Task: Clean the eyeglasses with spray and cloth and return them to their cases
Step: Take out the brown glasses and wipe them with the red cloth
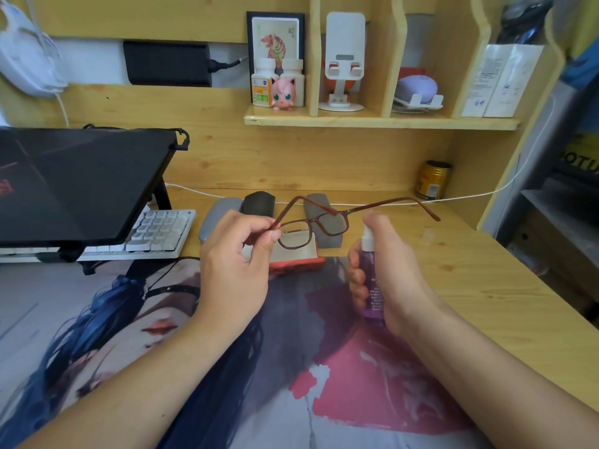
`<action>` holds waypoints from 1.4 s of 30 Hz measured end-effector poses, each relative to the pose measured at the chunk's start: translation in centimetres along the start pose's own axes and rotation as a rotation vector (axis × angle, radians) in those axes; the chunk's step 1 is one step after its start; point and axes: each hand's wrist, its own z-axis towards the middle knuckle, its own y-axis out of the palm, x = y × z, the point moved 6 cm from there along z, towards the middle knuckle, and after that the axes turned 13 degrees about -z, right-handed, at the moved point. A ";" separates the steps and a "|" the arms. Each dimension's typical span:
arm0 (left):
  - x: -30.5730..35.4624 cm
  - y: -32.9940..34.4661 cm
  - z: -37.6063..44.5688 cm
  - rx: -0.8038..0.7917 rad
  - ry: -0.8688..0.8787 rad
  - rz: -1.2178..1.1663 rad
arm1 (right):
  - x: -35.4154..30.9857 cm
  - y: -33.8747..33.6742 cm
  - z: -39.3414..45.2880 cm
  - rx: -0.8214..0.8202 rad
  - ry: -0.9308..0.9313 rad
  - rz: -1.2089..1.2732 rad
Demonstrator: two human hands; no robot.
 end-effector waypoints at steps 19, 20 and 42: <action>-2.5 0.2 -1.4 0.256 -1.248 -0.941 | -1.6 4.0 -4.4 0.125 -0.629 -0.313; -2.5 0.2 -1.4 0.250 -1.256 -0.944 | -1.6 4.1 -4.4 0.128 -0.628 -0.318; -2.0 0.2 -1.5 0.263 -1.265 -0.967 | -1.7 -0.2 -2.2 0.297 -0.439 -0.243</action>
